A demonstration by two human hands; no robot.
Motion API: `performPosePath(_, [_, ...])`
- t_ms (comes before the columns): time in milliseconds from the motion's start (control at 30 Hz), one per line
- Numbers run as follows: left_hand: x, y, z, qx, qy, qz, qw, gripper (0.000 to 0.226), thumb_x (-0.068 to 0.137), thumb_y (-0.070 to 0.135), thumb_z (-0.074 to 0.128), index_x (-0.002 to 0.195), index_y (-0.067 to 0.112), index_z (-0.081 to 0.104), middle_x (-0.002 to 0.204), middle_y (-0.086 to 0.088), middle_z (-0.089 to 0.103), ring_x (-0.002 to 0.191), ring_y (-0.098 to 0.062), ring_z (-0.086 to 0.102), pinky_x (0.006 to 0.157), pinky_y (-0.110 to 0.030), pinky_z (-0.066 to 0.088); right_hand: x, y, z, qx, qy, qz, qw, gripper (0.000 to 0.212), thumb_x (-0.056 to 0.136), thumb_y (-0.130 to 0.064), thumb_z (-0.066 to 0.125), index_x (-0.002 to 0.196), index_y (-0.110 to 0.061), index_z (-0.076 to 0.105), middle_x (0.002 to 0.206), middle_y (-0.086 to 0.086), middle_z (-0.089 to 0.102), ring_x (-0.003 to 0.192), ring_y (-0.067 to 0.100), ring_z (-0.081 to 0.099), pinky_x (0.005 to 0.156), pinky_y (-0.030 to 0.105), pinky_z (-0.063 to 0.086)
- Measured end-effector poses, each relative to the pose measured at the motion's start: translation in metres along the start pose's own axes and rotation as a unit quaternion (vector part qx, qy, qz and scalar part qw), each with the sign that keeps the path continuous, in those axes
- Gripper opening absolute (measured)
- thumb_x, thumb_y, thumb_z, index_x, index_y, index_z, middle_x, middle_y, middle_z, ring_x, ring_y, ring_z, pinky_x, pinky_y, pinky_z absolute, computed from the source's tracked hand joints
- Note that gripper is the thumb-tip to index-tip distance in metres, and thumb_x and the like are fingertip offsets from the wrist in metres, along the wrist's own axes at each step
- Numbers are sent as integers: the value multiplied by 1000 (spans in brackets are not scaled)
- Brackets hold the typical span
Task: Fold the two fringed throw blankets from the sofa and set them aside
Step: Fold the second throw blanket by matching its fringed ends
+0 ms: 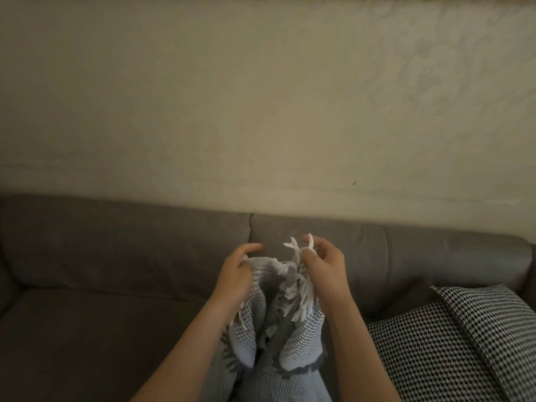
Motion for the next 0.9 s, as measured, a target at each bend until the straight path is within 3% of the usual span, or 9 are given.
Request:
performPosePath(100, [-12,15,29,-5,-126,23,992,30,105,19,60,120,40,74,124,12,74,117,-5,69,102,-33,57,-5,-4,5,6,-31,-15,999,28,95,4,66,115,-13,76,91,12,81,78,27,74,72,40,61])
performPosePath(233, [-29,31,60,46,-247,93,963,37,101,21,70,134,38,67,124,14,75,116,-3,70,98,-27,57,-14,-10,16,-4,-79,-37,996,33,93,13,61,113,-9,76,93,11,82,87,29,80,75,38,65])
performPosePath(367, [-20,30,58,119,-195,116,966,22,109,32,57,121,41,72,110,13,78,103,-6,73,91,-37,59,-11,-11,8,-15,-67,-54,996,32,92,11,64,114,-9,75,96,7,82,90,27,80,78,39,66])
performPosePath(467, [-8,29,51,175,-143,132,965,20,110,39,51,105,32,70,100,1,71,94,-19,69,84,-46,58,-5,-10,0,-100,-41,-88,990,33,91,8,65,113,-13,77,92,1,82,83,16,79,70,28,63])
performPosePath(533, [0,29,45,184,-104,125,969,24,110,32,51,90,25,61,92,-3,64,85,-23,62,74,-40,50,-2,-10,0,-179,-31,-107,978,27,88,2,69,107,-15,80,85,-3,80,74,7,75,62,21,58])
performPosePath(600, [3,34,37,176,-71,122,974,27,110,24,50,83,21,55,85,-1,60,77,-18,57,66,-35,42,-2,-8,5,-257,-45,-127,957,18,86,-3,71,90,-17,81,72,-4,76,61,8,68,52,23,51])
performPosePath(700, [6,42,26,176,-36,125,976,26,109,16,47,84,17,53,80,-2,57,68,-15,50,64,-36,38,0,3,9,-353,-68,-128,924,35,80,2,64,54,-19,53,49,-8,52,45,14,45,45,28,35])
performPosePath(767, [11,41,14,173,-2,115,978,24,109,15,47,87,14,57,80,-4,60,68,-18,53,63,-36,39,1,11,7,-386,-89,-91,914,38,76,6,57,53,-16,34,49,-6,36,48,12,29,46,27,22])
performPosePath(900, [18,36,-13,186,85,91,975,27,108,15,47,83,15,58,80,-2,63,72,-22,58,63,-38,39,4,26,0,-392,-125,-9,911,39,88,1,54,57,-14,34,54,-2,37,50,11,30,40,19,23])
Point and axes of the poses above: each hand's wrist, its own x-axis towards the middle knuckle, its own z-axis out of the palm, y = z × x, the point moved 9 cm from there along x, towards the middle knuckle
